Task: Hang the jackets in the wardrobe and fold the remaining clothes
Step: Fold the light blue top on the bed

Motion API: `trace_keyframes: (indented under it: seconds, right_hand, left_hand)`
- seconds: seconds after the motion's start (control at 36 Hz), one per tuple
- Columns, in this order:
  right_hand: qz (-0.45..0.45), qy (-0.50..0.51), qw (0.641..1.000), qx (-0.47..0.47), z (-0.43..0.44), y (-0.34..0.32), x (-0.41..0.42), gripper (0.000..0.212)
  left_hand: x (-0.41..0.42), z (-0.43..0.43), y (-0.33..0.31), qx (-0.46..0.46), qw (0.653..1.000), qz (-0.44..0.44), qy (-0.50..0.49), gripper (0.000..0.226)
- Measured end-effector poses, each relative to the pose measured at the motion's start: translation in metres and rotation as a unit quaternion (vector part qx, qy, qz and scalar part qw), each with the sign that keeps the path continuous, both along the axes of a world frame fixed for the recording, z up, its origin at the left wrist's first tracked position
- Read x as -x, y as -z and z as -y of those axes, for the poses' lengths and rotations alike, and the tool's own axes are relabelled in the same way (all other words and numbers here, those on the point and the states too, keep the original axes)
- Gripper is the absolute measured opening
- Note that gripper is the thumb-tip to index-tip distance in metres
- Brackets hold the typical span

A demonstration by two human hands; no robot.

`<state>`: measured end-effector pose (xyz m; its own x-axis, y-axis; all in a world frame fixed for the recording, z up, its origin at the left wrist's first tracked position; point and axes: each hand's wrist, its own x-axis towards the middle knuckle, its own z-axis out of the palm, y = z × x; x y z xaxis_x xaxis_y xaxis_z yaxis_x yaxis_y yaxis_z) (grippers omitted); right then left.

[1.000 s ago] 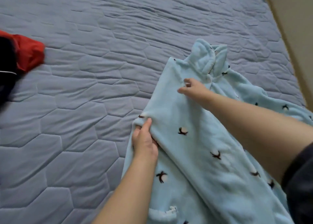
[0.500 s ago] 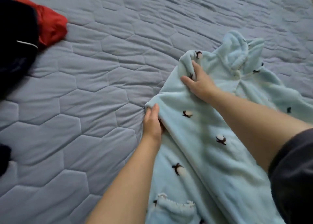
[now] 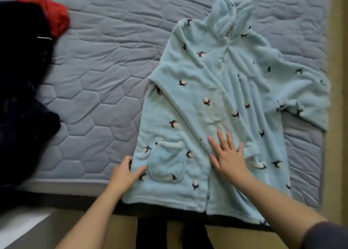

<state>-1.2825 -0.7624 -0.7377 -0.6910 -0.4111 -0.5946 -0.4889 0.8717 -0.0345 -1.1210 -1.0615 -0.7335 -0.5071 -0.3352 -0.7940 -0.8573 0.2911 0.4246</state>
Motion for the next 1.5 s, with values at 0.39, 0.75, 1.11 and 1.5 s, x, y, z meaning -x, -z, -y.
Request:
trace_keyframes:
  seconds: [0.39,0.75,1.11,1.5]
  right_hand:
    - [0.155,0.572,0.8,-0.092,-0.136,-0.059,-0.087,0.068]
    - [0.123,0.591,0.797,-0.016,-0.201,-0.035,-0.089,0.049]
    - [0.218,0.48,0.849,0.038,-0.274,-0.035,-0.098,0.031]
    - [0.157,0.423,0.889,0.075,-0.279,-0.119,0.081,0.007]
  left_hand:
    - [-0.046,-0.04,-0.053,0.239,0.947,0.058,0.205,0.044]
    - [-0.013,-0.235,-0.038,0.044,0.981,0.046,0.183,0.037]
    - [-0.02,-0.268,-0.036,0.168,0.975,0.133,0.064,0.033]
    - [0.105,-0.294,-0.116,0.1,0.979,0.013,0.179,0.04]
